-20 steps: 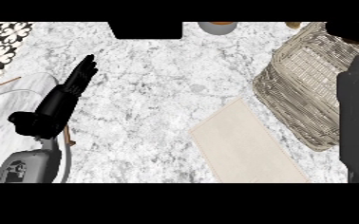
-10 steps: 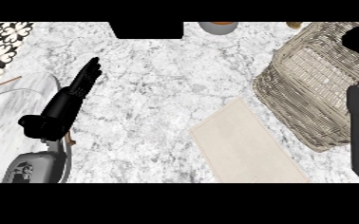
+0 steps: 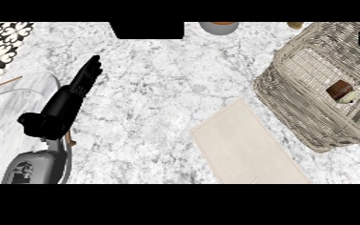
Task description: Pick the cupcake from the placemat and place it in the basket
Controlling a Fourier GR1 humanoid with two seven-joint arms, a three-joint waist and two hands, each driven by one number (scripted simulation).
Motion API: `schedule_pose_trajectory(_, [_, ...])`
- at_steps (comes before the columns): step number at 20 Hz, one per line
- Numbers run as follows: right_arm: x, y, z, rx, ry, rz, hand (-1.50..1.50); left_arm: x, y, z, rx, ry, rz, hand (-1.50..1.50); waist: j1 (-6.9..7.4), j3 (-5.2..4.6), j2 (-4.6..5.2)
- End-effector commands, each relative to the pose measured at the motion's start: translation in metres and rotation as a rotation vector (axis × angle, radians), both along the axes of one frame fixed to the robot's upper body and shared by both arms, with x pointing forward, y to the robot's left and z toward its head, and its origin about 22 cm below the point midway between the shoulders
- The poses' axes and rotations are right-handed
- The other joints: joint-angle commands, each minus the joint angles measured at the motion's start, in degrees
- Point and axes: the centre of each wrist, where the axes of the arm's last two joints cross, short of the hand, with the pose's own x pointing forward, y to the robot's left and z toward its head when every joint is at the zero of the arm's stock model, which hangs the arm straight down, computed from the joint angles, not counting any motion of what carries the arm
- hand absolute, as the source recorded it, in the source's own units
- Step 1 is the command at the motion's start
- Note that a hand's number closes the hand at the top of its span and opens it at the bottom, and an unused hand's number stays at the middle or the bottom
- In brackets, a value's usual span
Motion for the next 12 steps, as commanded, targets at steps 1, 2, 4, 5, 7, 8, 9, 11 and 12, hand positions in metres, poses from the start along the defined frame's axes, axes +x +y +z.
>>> schedule_pose_trajectory(1, [0.001, -0.011, 0.018, 0.004, -0.059, 0.031, -1.50, -0.003, 0.006, 0.003, 0.003, 0.003, 0.002, 0.00, 0.04, -0.01, -0.04])
schedule_pose_trajectory(2, [0.007, -0.009, 0.011, -0.009, -0.078, 0.041, -1.50, -0.008, -0.010, 0.007, -0.006, 0.006, 0.004, 0.00, 0.28, 0.01, 0.00])
schedule_pose_trajectory(4, [-0.002, -0.007, 0.030, 0.045, -0.170, 0.066, -1.50, -0.001, -0.017, -0.001, 0.009, -0.008, 0.010, 0.00, -0.26, 0.00, -0.07])
schedule_pose_trajectory(5, [-0.002, -0.011, 0.016, 0.039, -0.169, 0.049, -1.50, -0.010, -0.007, -0.003, 0.012, -0.007, 0.015, 0.00, 0.03, 0.00, -0.03])
schedule_pose_trajectory(7, [-0.015, -0.014, 0.040, 0.058, -0.222, 0.056, -1.50, -0.010, 0.010, 0.003, 0.003, 0.009, 0.005, 0.00, -0.30, -0.02, -0.19])
schedule_pose_trajectory(8, [-0.020, -0.009, 0.041, 0.117, -0.273, 0.023, -1.50, -0.020, 0.011, -0.010, -0.006, 0.018, -0.002, 0.00, -0.46, -0.04, -0.32])
schedule_pose_trajectory(9, [-0.022, -0.013, 0.032, 0.133, -0.301, 0.011, -1.50, -0.004, -0.003, -0.001, -0.004, 0.002, 0.017, 0.00, -0.62, -0.01, -0.17])
schedule_pose_trajectory(11, [-0.041, -0.021, 0.038, 0.181, -0.311, -0.004, -1.50, 0.007, 0.006, 0.000, -0.004, 0.018, 0.027, 0.00, -1.07, -0.03, -0.21])
schedule_pose_trajectory(12, [-0.053, -0.029, 0.048, 0.202, -0.300, 0.039, -1.50, 0.000, 0.005, -0.001, -0.003, 0.012, 0.018, 0.00, -1.07, -0.03, -0.30])
